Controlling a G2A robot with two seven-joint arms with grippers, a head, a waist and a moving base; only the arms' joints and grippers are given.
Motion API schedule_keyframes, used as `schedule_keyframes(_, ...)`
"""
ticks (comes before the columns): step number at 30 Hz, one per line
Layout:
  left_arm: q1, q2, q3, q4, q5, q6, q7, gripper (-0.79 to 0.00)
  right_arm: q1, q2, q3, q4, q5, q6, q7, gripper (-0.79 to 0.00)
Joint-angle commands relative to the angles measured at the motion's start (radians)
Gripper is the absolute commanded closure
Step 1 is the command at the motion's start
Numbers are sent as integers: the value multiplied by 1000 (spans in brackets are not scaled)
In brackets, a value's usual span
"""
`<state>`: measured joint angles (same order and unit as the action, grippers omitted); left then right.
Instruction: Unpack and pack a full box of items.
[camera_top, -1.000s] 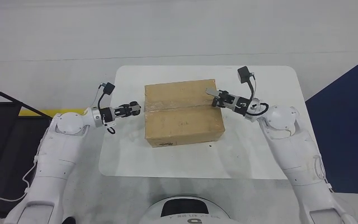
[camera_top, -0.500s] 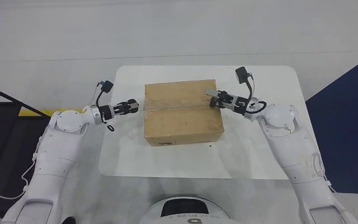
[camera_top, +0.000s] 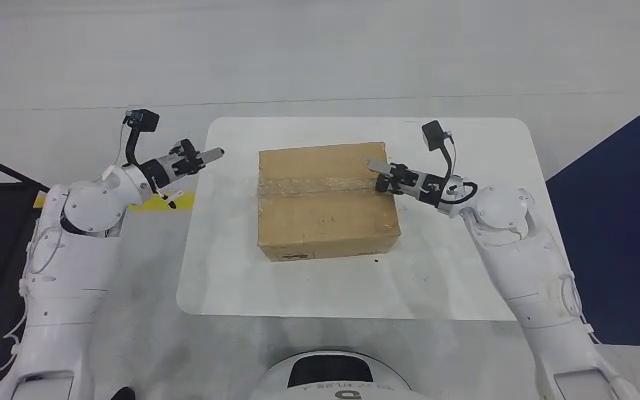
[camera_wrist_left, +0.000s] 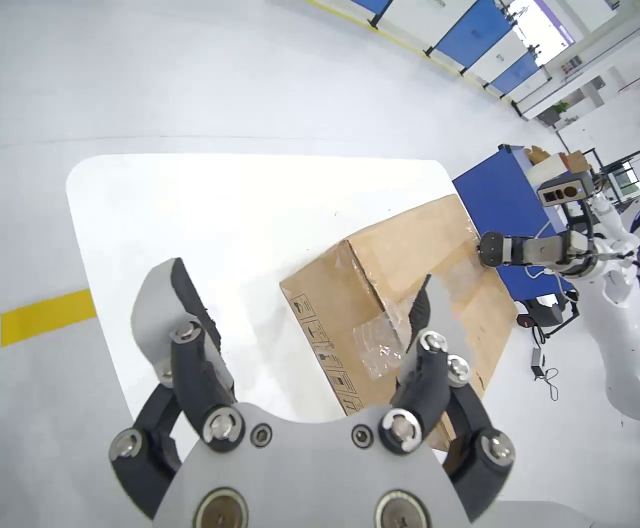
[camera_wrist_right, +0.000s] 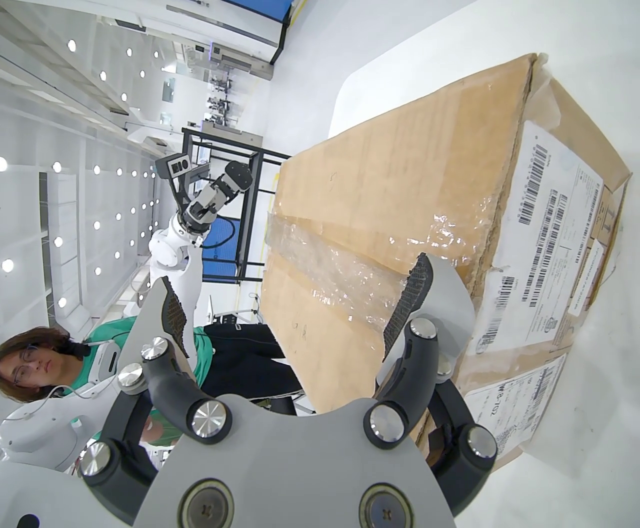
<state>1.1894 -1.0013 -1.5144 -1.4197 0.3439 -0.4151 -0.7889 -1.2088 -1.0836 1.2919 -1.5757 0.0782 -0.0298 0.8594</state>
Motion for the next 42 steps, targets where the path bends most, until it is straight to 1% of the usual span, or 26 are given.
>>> schedule_keyframes(1, -1, 0, 0, 3, -2, -1, -2, -785, 0, 0, 0, 0, 0, 0, 0, -785)
schedule_keyframes(7, -1, 0, 0, 3, -2, -1, -2, -785, 0, 0, 0, 0, 0, 0, 0, -785)
schedule_keyframes(9, 10, 0, 3, -30, 7, -8, 23, -785, 0, 0, 0, 0, 0, 0, 0, -785)
schedule_keyframes(10, 20, -1, 13, -55, -10, -20, 12, -785, 0, 0, 0, 0, 0, 0, 0, -785)
schedule_keyframes(12, 16, -1, 33, -74, -150, -28, -102, -785, 0, 0, 0, 0, 0, 0, 0, -785)
schedule_keyframes(14, -16, -2, 56, -51, -401, -2, -300, -785, 0, 0, 0, 0, 0, 0, 0, -785)
schedule_keyframes(15, -41, -3, 72, -22, -556, 44, -421, -785, 0, 0, 0, 0, 0, 0, 0, -785)
schedule_keyframes(17, -114, -8, 102, 60, -821, 163, -648, -785, 0, 0, 0, 0, 0, 0, 0, -785)
schedule_keyframes(18, -152, -11, 125, 111, -901, 216, -735, -785, 0, 0, 0, 0, 0, 0, 0, -785)
schedule_keyframes(20, -213, -23, 214, 163, -1028, 299, -747, -785, 0, 0, 0, 0, 0, 0, 0, -785)
schedule_keyframes(21, -240, -26, 256, 183, -1069, 317, -747, -785, 0, 0, 0, 0, 0, 0, 0, -785)
schedule_keyframes(25, -331, -30, 410, 249, -1109, 326, -747, -785, 0, 0, 0, 0, 0, 0, 0, -785)
schedule_keyframes(26, -356, -29, 433, 272, -1093, 311, -747, -785, 0, 0, 0, 0, 0, 0, 0, -785)
schedule_keyframes(27, -377, -27, 451, 283, -1067, 271, -747, -785, 0, 0, 0, 0, 0, 0, 0, -785)
schedule_keyframes(35, -377, -27, 451, 283, -1067, 271, -747, -785, 0, 0, 0, 0, 0, 0, 0, -785)
schedule_keyframes(37, -363, -30, 455, 264, -1078, 275, -713, -785, 0, 0, 0, 0, 0, 0, 0, -785)
schedule_keyframes(39, -362, -39, 476, 237, -1085, 268, -689, -785, 0, 0, 0, 0, 0, 0, 0, -785)
schedule_keyframes(42, -385, -63, 533, 239, -1114, 272, -666, -785, 0, 0, 0, 0, 0, 0, 0, -785)
